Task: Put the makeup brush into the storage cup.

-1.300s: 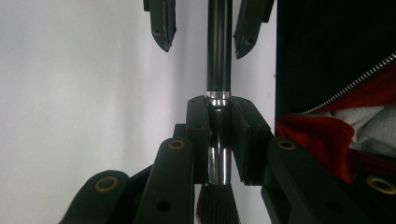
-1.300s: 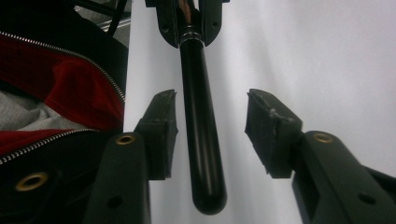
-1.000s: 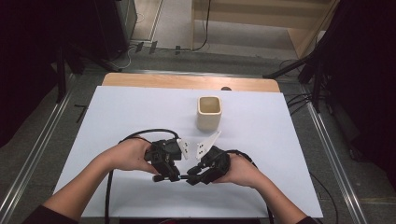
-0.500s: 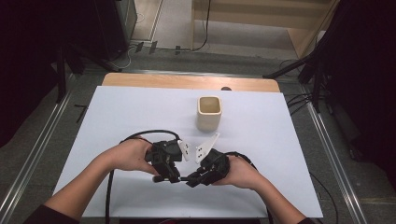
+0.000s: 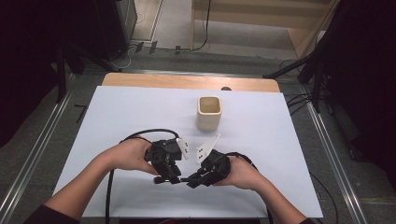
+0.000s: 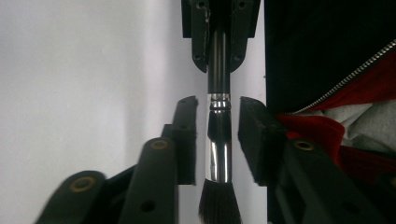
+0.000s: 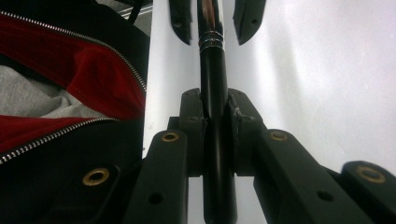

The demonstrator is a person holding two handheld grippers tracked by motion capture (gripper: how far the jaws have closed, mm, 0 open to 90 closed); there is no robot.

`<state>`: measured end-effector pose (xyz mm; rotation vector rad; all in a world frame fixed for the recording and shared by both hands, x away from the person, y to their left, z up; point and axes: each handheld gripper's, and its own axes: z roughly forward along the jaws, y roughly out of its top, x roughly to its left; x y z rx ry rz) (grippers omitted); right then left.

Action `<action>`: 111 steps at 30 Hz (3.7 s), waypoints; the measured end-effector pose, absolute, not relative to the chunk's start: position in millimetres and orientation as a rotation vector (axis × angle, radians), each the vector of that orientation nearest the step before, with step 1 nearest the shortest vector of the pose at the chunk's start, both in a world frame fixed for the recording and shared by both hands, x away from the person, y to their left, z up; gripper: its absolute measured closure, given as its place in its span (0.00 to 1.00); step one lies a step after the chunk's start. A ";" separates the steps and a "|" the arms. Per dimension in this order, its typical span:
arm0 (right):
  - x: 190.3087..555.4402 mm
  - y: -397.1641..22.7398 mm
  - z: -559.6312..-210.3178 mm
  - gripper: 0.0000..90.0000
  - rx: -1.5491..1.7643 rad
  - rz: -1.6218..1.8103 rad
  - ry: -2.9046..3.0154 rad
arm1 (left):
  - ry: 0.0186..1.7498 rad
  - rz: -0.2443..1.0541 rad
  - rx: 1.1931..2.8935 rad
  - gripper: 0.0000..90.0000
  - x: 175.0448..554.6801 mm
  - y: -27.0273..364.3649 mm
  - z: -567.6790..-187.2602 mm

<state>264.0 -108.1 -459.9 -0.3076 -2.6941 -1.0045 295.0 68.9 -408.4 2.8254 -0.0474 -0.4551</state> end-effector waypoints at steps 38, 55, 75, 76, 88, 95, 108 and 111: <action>260.7 -163.1 -463.4 0.88 -0.762 -1.114 -2.701 | 0.416 -0.321 2.518 0.34 328.0 129.5 -402.4; 254.6 -171.8 -460.6 0.88 -0.903 -1.193 -2.687 | 0.576 -0.253 2.343 0.29 320.7 141.1 -406.2; 244.7 -174.6 -459.5 0.88 -1.118 -1.311 -2.632 | 0.754 -0.205 2.192 0.31 305.1 144.4 -412.7; 244.0 -174.7 -458.6 0.88 -1.131 -1.317 -2.623 | 0.764 -0.204 2.182 0.31 303.9 144.2 -413.0; 235.7 -171.4 -456.0 0.88 -1.227 -1.396 -2.581 | 0.839 -0.176 2.087 0.32 292.9 142.8 -418.1; 231.2 -165.9 -456.2 0.88 -1.280 -1.427 -2.577 | 0.877 -0.149 2.064 0.32 286.4 136.2 -422.3; 225.1 -157.8 -456.4 0.88 -1.431 -1.498 -2.517 | 0.908 -0.139 2.017 0.33 281.0 131.0 -423.5; 224.1 -156.1 -457.4 0.88 -1.447 -1.520 -2.495 | 0.923 -0.140 1.992 0.33 280.4 130.4 -422.1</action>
